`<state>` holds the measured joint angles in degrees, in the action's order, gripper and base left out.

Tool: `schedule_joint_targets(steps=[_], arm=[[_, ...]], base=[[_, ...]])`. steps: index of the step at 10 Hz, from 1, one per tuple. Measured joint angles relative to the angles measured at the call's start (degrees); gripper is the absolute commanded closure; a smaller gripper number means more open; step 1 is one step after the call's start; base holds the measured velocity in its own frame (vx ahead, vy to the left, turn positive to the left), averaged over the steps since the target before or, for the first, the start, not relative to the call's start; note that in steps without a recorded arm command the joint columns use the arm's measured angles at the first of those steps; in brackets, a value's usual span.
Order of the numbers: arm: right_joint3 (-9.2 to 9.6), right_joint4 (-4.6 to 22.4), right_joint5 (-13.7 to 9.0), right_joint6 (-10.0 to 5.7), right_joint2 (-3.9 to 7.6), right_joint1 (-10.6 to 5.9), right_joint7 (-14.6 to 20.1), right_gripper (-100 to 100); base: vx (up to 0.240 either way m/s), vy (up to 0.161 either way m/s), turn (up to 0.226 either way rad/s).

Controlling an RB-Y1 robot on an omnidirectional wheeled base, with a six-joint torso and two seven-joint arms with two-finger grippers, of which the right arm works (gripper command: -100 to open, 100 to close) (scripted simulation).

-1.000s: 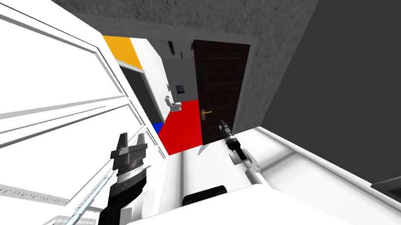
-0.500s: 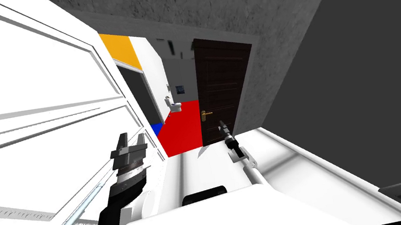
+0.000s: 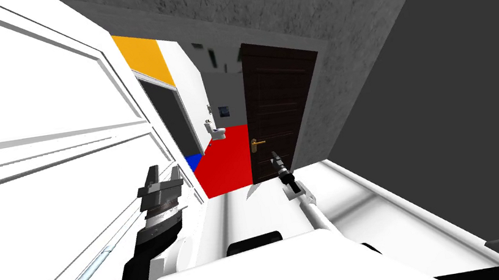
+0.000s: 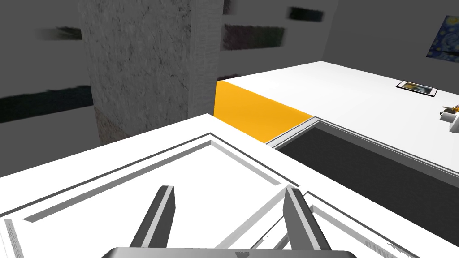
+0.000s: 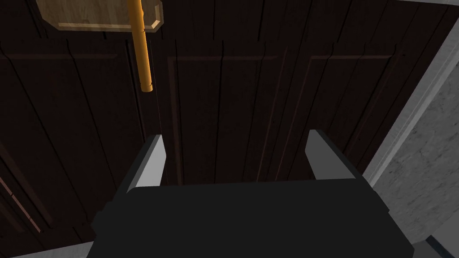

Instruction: Pull the door open

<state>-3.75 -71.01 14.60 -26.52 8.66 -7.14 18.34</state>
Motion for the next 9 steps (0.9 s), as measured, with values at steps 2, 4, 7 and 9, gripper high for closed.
schedule_joint_targets(steps=[2,4,7,9], arm=[[-0.12,3.3,0.5,-0.1,0.21,-1.72,0.9,-100],[-0.29,6.6,1.0,-0.09,0.49,-3.6,1.9,-100],[-0.6,11.6,1.6,-0.55,1.02,-6.2,3.2,-100],[-0.82,15.0,2.0,-0.71,1.46,-8.22,4.1,-100]], base=[[0.089,-0.003,-0.001],[0.099,-0.001,0.0],[0.098,-0.003,-0.001],[0.103,0.006,0.0]])
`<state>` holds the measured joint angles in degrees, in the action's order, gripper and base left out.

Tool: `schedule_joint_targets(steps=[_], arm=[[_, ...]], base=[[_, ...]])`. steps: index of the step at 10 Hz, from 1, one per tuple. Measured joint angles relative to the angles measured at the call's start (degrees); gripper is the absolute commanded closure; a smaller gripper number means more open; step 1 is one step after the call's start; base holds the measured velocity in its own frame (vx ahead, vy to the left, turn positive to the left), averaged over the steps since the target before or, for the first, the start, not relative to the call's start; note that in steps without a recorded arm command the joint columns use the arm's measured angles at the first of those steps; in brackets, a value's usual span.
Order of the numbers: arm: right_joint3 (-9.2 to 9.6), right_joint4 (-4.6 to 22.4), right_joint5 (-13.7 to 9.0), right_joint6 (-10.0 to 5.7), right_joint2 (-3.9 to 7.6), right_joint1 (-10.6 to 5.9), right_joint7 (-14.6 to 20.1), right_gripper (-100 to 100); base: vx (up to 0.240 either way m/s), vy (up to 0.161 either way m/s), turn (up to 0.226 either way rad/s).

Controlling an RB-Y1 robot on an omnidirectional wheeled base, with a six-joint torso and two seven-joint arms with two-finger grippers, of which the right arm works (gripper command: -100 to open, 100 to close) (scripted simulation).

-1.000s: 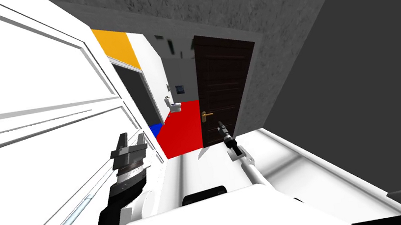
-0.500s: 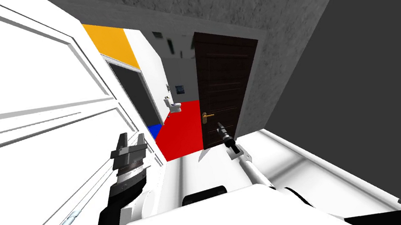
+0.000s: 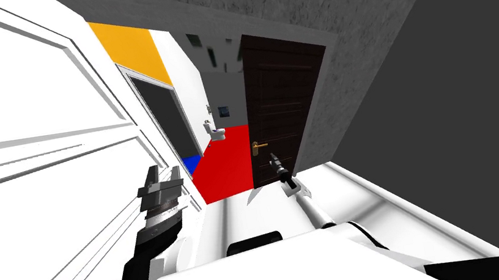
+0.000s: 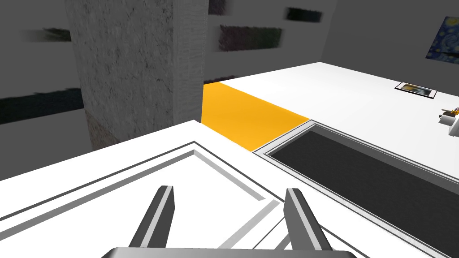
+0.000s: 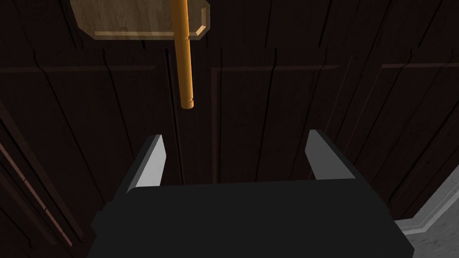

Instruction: Pull the door open

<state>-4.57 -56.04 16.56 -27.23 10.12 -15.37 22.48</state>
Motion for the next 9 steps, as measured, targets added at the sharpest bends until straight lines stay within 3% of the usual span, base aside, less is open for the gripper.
schedule_joint_targets(steps=[9], arm=[[-0.52,10.3,1.4,-0.52,1.02,-5.6,3.0,-100]], base=[[0.094,-0.001,-0.001]])
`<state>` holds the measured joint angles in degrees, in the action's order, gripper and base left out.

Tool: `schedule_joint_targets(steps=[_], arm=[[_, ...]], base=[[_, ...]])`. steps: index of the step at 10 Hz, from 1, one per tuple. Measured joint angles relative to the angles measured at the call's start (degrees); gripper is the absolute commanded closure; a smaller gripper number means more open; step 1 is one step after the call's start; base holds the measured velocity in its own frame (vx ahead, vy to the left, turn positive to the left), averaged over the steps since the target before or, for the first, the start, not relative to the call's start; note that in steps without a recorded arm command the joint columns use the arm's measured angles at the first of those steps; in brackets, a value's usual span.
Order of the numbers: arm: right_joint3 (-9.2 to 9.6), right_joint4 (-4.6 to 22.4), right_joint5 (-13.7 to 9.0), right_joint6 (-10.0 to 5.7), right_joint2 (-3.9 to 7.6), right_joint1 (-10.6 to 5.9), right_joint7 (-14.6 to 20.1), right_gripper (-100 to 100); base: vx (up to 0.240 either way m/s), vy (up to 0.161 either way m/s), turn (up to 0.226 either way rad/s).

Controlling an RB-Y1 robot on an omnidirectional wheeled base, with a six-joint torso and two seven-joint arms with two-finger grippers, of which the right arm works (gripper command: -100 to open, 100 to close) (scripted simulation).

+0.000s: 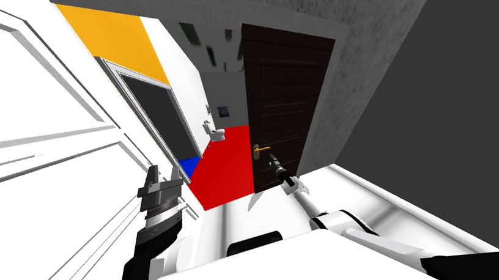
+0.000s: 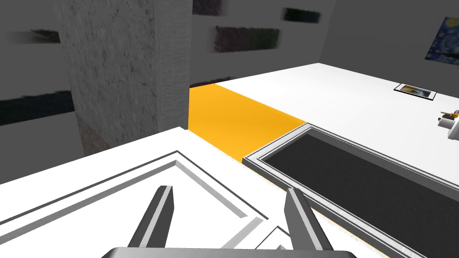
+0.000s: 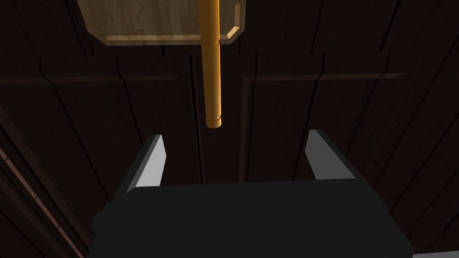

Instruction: Pull the door open

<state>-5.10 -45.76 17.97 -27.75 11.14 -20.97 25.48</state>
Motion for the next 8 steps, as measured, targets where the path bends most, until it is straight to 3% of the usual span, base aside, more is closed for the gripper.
schedule_joint_targets(steps=[3,4,8], arm=[[-0.18,3.1,0.5,-0.1,0.23,-1.73,0.9,-100],[-0.2,3.3,0.5,-0.15,0.23,-1.82,1.0,-100],[-1.32,3.1,-0.7,-0.98,4.67,0.28,3.5,-100]], base=[[0.1,-0.001,0.001],[0.133,0.058,0.162],[0.179,0.076,0.147]])
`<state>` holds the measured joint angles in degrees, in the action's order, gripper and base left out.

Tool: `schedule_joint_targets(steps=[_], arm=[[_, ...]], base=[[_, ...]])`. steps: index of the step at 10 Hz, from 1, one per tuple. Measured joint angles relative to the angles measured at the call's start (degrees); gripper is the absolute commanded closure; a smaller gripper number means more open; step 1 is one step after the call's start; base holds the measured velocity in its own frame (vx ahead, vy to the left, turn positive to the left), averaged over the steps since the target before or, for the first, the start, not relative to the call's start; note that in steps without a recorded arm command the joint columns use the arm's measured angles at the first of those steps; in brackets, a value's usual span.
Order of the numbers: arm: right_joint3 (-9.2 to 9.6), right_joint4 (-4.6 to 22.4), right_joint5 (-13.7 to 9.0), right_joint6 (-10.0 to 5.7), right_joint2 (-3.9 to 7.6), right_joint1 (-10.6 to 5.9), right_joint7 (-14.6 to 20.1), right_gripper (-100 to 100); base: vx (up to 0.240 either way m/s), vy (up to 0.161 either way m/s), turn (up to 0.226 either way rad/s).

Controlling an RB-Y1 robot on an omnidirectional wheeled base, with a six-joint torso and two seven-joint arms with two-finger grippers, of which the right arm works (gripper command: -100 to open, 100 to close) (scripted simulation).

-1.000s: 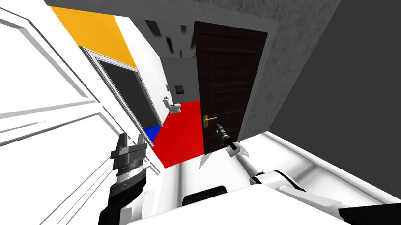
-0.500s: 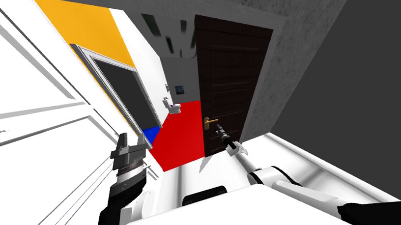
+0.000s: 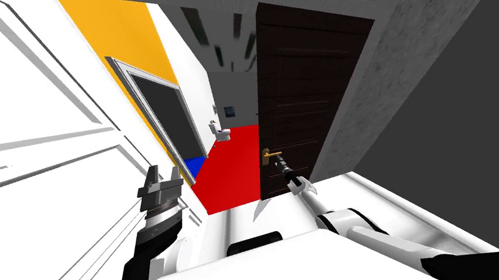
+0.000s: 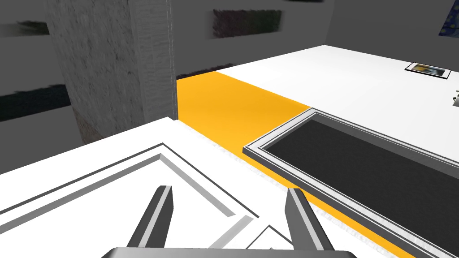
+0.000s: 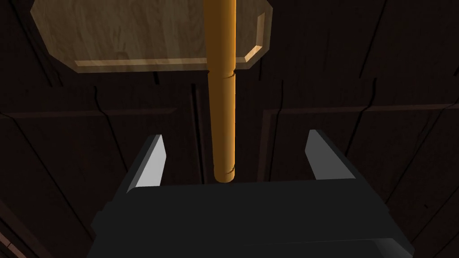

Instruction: Pull the door open

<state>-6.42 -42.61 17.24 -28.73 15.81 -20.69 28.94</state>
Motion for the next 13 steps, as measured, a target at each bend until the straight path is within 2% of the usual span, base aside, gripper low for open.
schedule_joint_targets(steps=[1,3,4,5,7,8,9,13], arm=[[-0.27,0.3,-0.2,-0.23,0.62,0.12,0.4,-100],[-0.86,2.8,-0.5,-1.76,1.45,-0.58,0.4,-100],[-1.56,5.1,-1.0,-3.22,2.5,-1.03,0.4,-100],[-2.04,6.0,-1.4,-4.13,3.77,-0.82,0.9,-100],[-2.11,4.9,-1.5,-3.9,4.49,0.0,1.6,-100],[-2.44,5.7,-1.8,-4.21,5.39,0.01,1.9,-100],[-2.49,5.8,-1.8,-4.36,5.5,-0.03,2.0,100],[-2.42,5.7,-1.8,-4.19,5.38,-0.03,1.9,100]], base=[[0.059,0.03,-0.024],[0.078,0.042,0.13],[0.173,0.051,0.17],[0.119,0.035,0.052],[0.073,0.026,0.061],[0.064,0.008,0.033],[-0.012,-0.001,-0.03],[-0.012,-0.002,0.002]])
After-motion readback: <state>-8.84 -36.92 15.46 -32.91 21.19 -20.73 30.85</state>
